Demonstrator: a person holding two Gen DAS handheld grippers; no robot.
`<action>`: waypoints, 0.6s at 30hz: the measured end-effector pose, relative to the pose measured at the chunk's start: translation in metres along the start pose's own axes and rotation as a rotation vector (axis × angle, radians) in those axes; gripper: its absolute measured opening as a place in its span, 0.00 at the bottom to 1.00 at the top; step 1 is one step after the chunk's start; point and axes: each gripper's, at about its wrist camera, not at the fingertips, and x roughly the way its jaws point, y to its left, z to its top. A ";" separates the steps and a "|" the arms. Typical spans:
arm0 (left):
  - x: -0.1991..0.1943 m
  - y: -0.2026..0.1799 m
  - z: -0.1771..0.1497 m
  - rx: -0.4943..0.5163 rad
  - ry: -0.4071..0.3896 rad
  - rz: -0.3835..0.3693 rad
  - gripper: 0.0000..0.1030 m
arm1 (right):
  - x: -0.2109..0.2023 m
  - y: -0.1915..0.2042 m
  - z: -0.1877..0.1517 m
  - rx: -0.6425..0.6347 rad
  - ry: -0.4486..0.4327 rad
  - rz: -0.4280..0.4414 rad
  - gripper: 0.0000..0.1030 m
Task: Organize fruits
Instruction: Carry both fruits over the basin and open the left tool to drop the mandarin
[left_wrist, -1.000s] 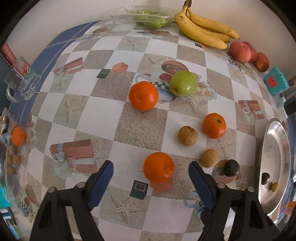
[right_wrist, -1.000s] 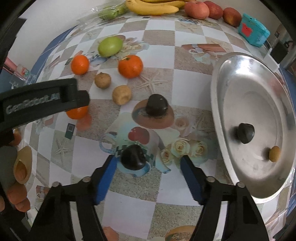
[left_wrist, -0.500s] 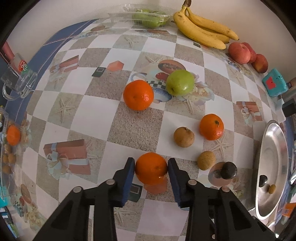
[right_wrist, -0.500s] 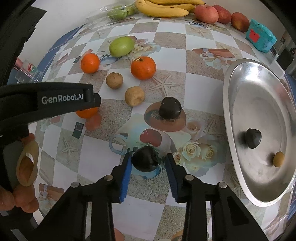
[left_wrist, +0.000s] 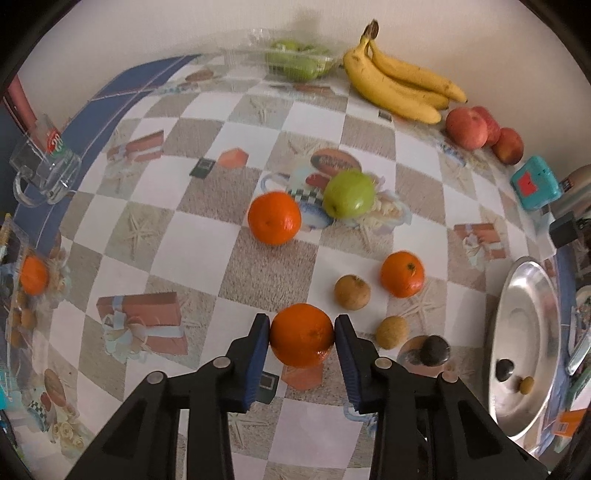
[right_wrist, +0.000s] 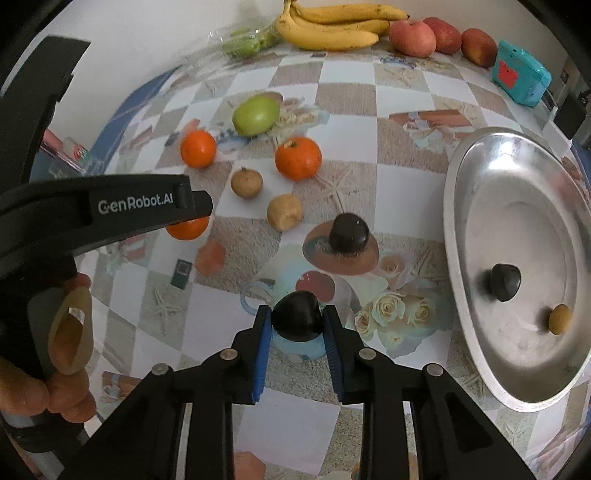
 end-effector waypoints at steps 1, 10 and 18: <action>-0.003 0.000 0.001 -0.001 -0.009 -0.004 0.38 | -0.002 -0.001 0.001 0.005 -0.007 0.003 0.28; -0.026 -0.005 0.005 -0.019 -0.065 -0.041 0.38 | -0.028 -0.023 0.005 0.082 -0.067 0.033 0.28; -0.034 -0.018 0.002 0.005 -0.080 -0.058 0.38 | -0.047 -0.071 0.009 0.222 -0.112 -0.012 0.28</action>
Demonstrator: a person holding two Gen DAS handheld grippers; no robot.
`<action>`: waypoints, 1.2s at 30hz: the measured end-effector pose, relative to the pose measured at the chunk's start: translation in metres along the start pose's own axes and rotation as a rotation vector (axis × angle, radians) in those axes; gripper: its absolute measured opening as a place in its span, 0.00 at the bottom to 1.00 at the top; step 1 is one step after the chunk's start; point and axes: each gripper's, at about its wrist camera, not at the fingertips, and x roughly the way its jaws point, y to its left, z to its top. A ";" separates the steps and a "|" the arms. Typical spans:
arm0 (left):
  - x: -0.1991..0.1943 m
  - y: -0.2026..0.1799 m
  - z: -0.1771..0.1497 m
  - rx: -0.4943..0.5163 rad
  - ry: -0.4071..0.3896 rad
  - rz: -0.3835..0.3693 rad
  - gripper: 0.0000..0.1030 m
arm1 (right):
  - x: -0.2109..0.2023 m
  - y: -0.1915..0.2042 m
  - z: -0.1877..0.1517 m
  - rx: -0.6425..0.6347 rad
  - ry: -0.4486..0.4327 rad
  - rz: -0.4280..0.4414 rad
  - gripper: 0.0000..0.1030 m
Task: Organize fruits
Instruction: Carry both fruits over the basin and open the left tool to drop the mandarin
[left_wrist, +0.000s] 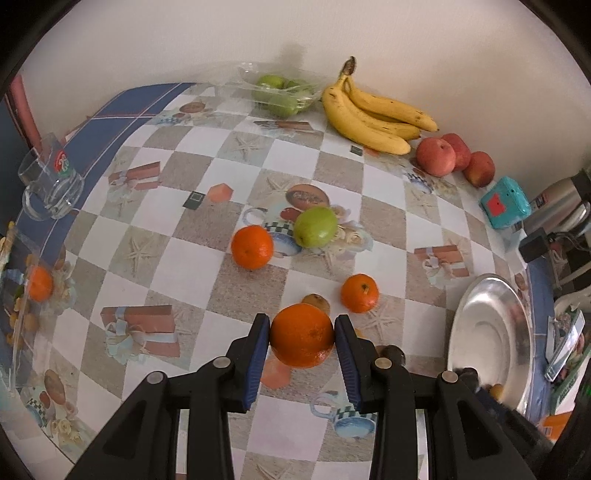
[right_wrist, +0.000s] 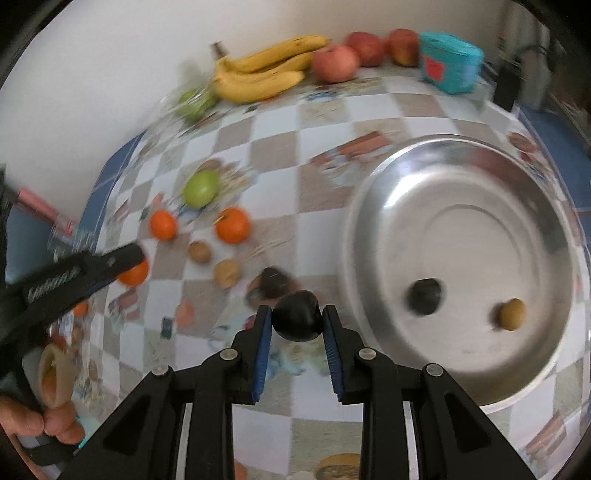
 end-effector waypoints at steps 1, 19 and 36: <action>0.000 -0.004 -0.001 0.008 0.002 -0.004 0.38 | -0.003 -0.009 0.002 0.021 -0.008 -0.013 0.28; 0.003 -0.074 -0.025 0.172 0.026 -0.066 0.38 | -0.038 -0.127 0.012 0.359 -0.087 -0.109 0.28; 0.031 -0.159 -0.025 0.332 0.027 -0.130 0.38 | -0.034 -0.153 0.022 0.388 -0.130 -0.180 0.28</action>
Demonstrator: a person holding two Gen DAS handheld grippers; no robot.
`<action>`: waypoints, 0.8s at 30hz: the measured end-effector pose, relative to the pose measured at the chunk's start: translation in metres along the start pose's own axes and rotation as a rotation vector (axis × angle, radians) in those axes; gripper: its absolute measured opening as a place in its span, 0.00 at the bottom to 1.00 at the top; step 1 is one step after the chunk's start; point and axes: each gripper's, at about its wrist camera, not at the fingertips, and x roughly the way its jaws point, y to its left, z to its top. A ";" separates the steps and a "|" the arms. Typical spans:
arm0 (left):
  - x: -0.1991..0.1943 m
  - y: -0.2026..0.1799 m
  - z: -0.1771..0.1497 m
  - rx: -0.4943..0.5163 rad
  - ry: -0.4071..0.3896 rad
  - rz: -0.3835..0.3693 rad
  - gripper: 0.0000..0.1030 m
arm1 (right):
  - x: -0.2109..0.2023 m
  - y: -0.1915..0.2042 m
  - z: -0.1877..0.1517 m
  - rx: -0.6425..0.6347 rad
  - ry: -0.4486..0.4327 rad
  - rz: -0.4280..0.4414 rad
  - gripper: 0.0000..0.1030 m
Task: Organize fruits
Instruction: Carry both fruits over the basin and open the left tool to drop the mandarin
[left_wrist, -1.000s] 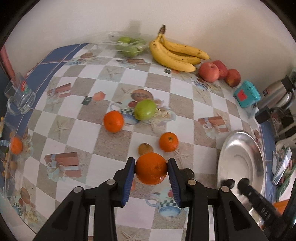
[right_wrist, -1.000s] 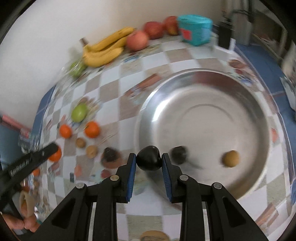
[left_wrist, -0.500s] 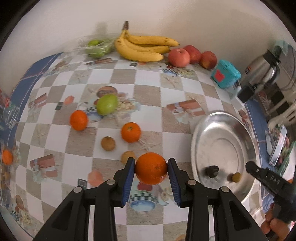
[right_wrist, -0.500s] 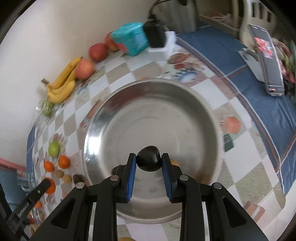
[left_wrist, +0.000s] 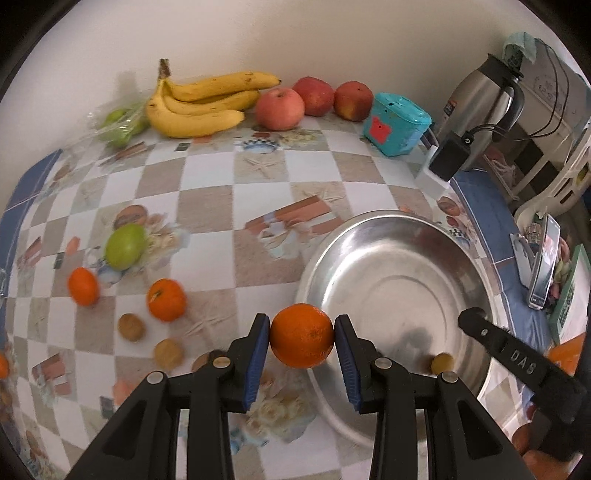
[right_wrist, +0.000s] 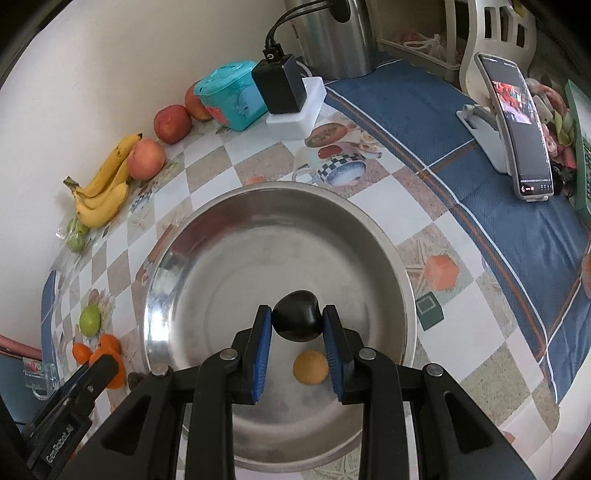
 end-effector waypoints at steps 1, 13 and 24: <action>0.003 -0.003 0.003 0.001 -0.003 -0.008 0.38 | 0.002 0.000 0.002 -0.004 0.000 -0.005 0.28; 0.025 -0.035 0.021 0.059 -0.020 -0.030 0.38 | 0.011 0.006 0.020 -0.028 -0.028 -0.012 0.28; 0.036 -0.038 0.017 0.046 0.004 -0.050 0.38 | 0.014 0.007 0.024 -0.029 -0.014 -0.013 0.29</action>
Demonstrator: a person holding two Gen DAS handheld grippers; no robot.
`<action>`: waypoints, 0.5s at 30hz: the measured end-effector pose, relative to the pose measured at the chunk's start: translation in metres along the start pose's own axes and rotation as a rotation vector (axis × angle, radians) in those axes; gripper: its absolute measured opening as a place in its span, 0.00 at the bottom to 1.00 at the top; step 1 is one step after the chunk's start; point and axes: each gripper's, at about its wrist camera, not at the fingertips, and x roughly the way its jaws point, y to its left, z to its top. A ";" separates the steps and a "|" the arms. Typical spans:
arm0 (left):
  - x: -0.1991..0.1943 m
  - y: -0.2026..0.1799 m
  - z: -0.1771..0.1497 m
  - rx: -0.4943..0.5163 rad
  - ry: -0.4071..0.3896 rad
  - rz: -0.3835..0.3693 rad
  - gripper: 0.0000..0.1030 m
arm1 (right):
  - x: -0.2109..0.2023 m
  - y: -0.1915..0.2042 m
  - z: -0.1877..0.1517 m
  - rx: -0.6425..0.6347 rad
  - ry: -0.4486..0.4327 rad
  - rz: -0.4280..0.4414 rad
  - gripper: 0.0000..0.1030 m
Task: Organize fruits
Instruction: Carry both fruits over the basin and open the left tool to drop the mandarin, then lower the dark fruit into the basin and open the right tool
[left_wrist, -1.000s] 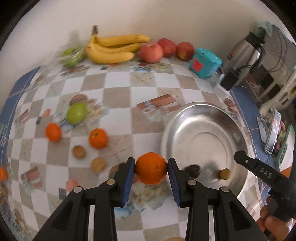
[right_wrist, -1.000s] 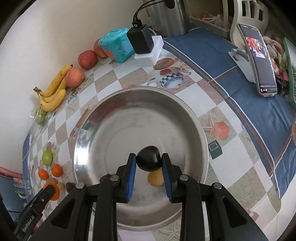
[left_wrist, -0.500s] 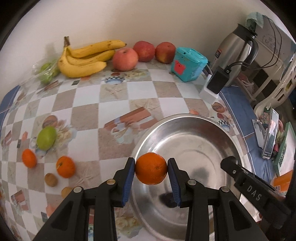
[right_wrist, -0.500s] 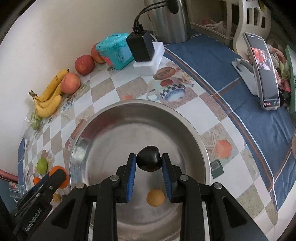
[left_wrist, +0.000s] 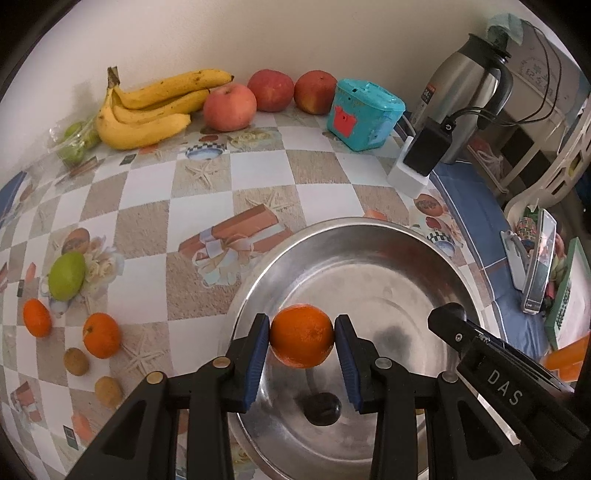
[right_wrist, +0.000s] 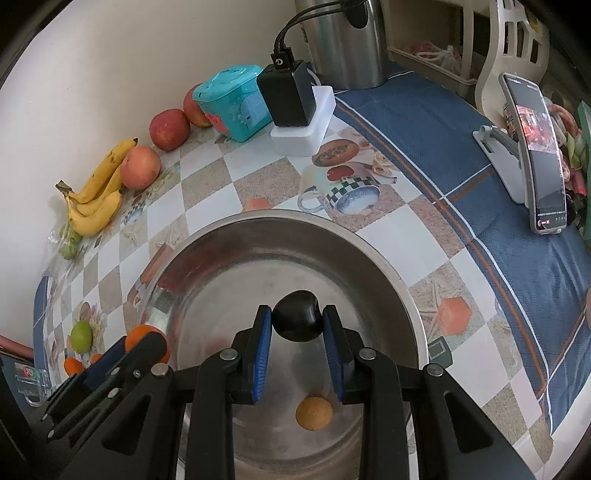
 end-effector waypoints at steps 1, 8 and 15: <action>0.001 0.000 0.000 0.001 0.004 -0.003 0.39 | 0.000 0.000 0.000 0.000 0.001 -0.003 0.29; -0.008 -0.001 -0.001 0.011 -0.009 -0.008 0.53 | -0.006 0.006 0.001 -0.013 -0.002 0.009 0.29; -0.018 0.002 0.000 0.000 -0.011 -0.009 0.53 | -0.025 0.011 0.005 -0.028 -0.049 0.012 0.36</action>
